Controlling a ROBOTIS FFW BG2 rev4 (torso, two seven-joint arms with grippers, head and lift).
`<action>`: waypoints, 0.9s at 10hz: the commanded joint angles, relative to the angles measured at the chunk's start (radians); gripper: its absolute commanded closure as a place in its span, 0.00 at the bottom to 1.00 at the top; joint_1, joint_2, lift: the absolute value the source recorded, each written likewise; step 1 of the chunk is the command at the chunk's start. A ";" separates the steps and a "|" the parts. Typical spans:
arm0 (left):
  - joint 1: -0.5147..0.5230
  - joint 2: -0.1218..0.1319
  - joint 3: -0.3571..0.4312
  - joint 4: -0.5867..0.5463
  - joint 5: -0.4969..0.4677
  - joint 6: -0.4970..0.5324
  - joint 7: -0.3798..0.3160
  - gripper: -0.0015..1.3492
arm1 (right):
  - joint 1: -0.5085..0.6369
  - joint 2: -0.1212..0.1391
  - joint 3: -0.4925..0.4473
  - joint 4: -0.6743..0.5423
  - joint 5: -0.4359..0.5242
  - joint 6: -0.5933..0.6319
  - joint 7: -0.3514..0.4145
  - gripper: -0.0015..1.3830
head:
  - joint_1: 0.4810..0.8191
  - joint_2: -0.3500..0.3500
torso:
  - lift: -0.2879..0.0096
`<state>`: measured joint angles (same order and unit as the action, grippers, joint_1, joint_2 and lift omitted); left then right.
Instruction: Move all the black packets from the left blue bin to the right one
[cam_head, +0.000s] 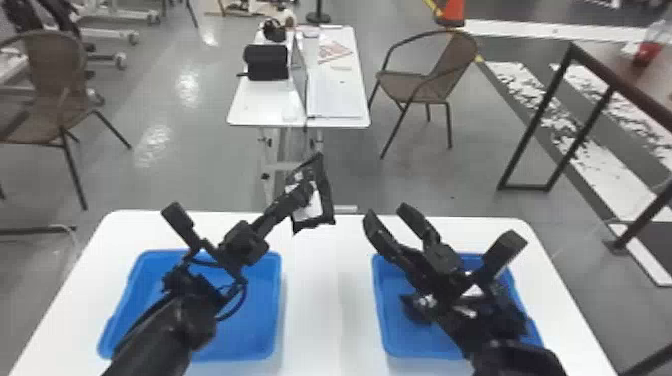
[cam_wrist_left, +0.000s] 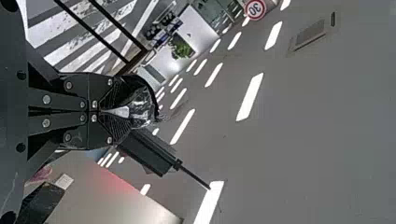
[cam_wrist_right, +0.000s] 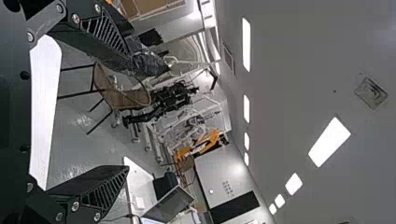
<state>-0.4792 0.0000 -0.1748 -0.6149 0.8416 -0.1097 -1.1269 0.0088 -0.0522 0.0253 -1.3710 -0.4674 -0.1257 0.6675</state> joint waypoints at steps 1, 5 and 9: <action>-0.012 -0.003 -0.049 0.011 0.004 -0.005 0.007 0.90 | -0.012 0.000 0.008 0.006 0.001 0.026 0.018 0.14 | 0.63 0.39 | 0.97; -0.018 -0.003 -0.114 0.012 0.017 0.004 0.024 0.90 | -0.035 0.000 0.061 0.007 0.007 0.107 0.077 0.14 | 0.63 0.40 | 0.97; -0.021 -0.003 -0.157 0.011 0.067 0.007 0.024 0.90 | -0.063 0.005 0.078 0.055 0.016 0.120 0.067 0.60 | 0.63 0.42 | 0.97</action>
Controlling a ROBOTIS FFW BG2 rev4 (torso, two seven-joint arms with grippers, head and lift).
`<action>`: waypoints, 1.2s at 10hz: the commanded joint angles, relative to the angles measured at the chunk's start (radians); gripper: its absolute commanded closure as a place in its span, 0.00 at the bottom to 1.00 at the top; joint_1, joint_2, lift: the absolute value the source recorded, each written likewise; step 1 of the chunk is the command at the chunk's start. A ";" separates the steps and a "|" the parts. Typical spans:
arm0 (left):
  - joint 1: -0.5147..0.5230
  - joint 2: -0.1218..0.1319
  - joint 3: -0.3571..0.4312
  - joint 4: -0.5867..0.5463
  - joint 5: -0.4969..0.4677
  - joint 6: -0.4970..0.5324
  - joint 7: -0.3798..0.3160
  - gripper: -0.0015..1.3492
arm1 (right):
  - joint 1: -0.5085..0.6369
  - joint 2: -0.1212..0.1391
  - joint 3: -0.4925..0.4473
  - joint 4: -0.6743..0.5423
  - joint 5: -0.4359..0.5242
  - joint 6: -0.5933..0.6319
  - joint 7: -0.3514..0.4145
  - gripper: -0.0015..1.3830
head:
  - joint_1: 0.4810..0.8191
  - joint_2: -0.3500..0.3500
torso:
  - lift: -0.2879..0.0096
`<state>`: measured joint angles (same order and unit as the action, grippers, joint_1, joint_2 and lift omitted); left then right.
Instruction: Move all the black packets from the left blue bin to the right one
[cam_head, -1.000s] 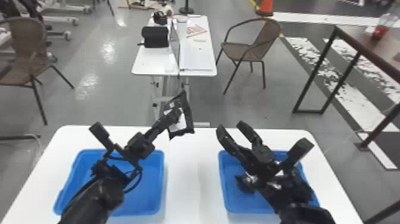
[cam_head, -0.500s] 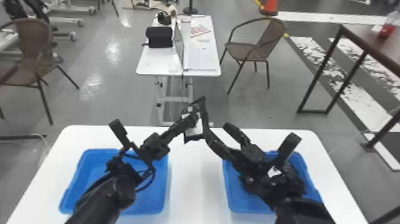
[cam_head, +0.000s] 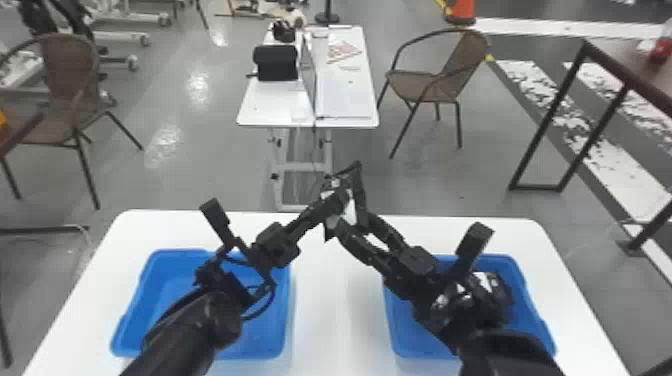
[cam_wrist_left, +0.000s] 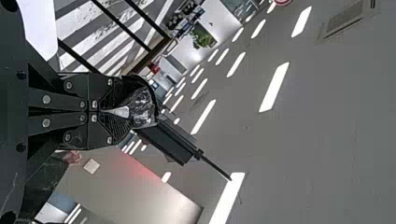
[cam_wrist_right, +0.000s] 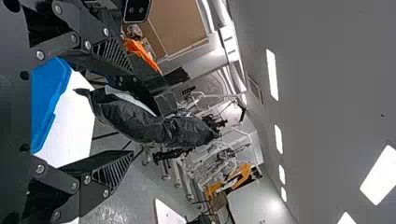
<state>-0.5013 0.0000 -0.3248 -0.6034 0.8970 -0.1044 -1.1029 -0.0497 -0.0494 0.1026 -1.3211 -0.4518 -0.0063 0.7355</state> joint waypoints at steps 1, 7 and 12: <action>0.003 -0.003 -0.010 -0.001 0.025 0.003 0.000 0.90 | -0.007 0.006 0.000 0.006 0.001 0.000 -0.016 0.67 | 0.63 0.42 | 0.97; 0.067 -0.003 0.029 -0.059 -0.021 0.019 0.143 0.50 | 0.007 0.013 -0.017 0.034 -0.080 -0.070 -0.021 0.93 | 0.63 0.41 | 0.97; 0.354 0.083 0.185 -0.464 -0.067 0.088 0.290 0.24 | -0.022 -0.006 -0.310 0.175 0.114 -0.077 -0.037 0.93 | 0.63 0.36 | 0.97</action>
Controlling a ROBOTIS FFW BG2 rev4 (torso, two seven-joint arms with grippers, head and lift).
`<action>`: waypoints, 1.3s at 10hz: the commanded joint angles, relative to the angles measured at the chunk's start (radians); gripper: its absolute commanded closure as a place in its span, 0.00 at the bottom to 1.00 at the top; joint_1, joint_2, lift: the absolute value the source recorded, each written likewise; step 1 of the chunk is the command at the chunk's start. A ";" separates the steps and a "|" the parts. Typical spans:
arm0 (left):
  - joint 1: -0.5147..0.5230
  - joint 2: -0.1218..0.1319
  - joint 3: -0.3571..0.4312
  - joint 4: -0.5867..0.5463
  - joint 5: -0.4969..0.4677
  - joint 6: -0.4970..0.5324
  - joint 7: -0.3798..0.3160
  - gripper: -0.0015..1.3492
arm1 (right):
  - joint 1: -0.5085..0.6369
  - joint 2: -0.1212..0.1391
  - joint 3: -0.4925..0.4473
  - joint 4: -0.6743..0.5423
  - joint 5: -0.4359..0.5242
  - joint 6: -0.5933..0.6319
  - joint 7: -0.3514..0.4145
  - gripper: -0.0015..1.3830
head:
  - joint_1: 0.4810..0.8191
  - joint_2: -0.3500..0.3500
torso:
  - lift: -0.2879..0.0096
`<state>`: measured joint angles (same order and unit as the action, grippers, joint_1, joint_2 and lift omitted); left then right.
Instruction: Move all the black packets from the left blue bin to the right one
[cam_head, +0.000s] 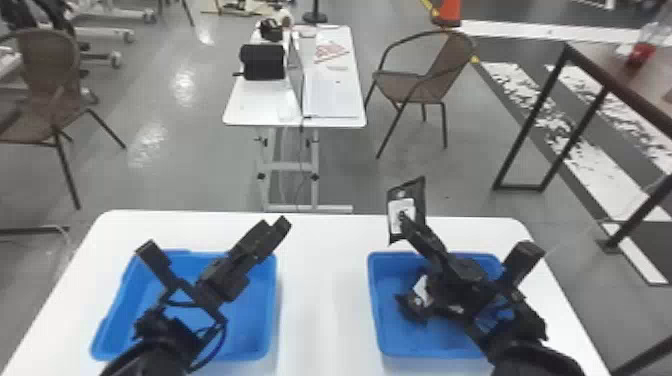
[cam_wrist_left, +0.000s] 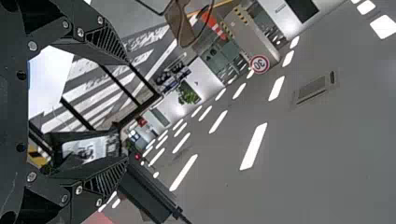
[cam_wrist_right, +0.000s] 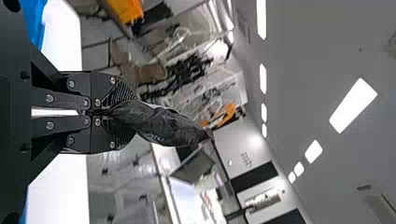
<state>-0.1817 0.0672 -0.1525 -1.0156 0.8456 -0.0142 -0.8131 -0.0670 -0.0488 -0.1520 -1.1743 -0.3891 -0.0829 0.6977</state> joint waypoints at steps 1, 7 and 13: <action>0.110 0.036 0.057 -0.166 -0.069 -0.007 0.055 0.20 | -0.002 -0.028 -0.106 0.061 0.105 0.017 -0.003 0.93 | 0.63 0.33 | 0.97; 0.462 -0.070 0.309 -0.687 -0.494 0.082 0.287 0.00 | 0.133 -0.026 -0.291 -0.087 0.294 0.226 -0.061 0.13 | 0.63 0.30 | 0.97; 0.539 -0.070 0.395 -0.781 -0.631 0.037 0.293 0.00 | 0.363 0.050 -0.386 -0.384 0.354 -0.066 -0.199 0.16 | 0.63 0.17 | 0.97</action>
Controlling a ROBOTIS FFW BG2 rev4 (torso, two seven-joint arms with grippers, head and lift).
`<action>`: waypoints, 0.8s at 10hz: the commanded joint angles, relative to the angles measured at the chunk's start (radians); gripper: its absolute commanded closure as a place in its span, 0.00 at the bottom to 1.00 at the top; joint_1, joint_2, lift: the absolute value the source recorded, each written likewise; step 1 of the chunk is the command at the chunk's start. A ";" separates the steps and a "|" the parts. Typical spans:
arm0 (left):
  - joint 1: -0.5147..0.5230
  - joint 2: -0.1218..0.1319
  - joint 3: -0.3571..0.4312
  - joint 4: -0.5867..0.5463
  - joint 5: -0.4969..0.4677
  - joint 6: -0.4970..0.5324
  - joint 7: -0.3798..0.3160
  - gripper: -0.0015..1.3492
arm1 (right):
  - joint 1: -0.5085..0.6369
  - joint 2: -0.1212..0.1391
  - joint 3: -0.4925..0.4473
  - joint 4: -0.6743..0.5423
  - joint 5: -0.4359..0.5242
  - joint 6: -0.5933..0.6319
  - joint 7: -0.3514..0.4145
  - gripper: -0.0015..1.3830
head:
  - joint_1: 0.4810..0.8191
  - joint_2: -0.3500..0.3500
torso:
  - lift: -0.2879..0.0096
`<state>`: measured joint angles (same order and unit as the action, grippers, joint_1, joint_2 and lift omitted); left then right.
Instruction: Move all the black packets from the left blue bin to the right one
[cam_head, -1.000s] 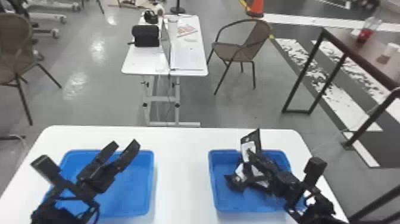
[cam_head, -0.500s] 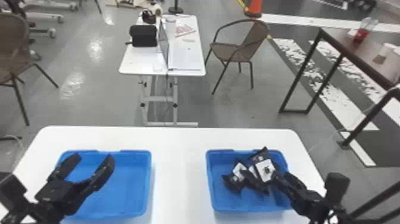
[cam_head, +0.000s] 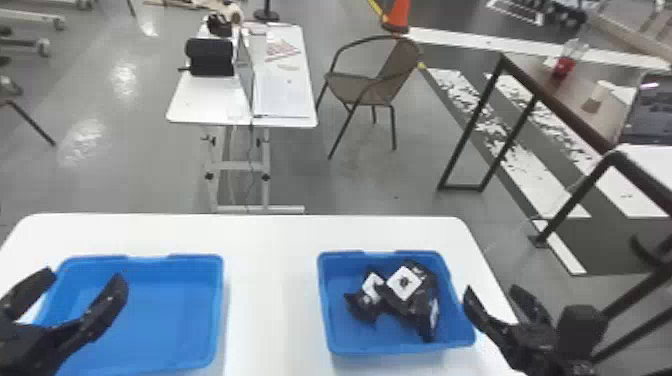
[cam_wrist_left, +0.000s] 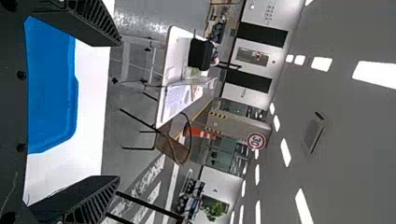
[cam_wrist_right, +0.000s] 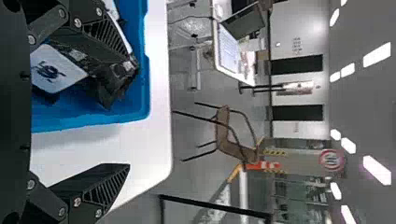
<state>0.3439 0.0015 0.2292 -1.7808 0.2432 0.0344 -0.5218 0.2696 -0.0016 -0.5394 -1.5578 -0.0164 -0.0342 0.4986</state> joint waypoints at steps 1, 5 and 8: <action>0.035 -0.004 0.035 -0.034 -0.085 -0.033 0.003 0.00 | 0.072 0.002 0.021 -0.004 -0.063 -0.279 0.002 0.16 | 0.63 0.18 | 0.97; 0.176 -0.004 0.045 -0.095 -0.249 -0.148 0.016 0.00 | 0.272 0.002 0.055 -0.148 -0.066 -0.380 -0.028 0.16 | 0.63 0.26 | 0.97; 0.204 -0.004 0.007 -0.103 -0.288 -0.194 0.035 0.00 | 0.326 0.002 0.093 -0.151 -0.069 -0.380 -0.031 0.08 | 0.63 0.24 | 0.97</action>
<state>0.5452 0.0015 0.2523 -1.8844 -0.0432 -0.1611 -0.4886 0.5912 -0.0015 -0.4554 -1.7130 -0.0834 -0.4142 0.4678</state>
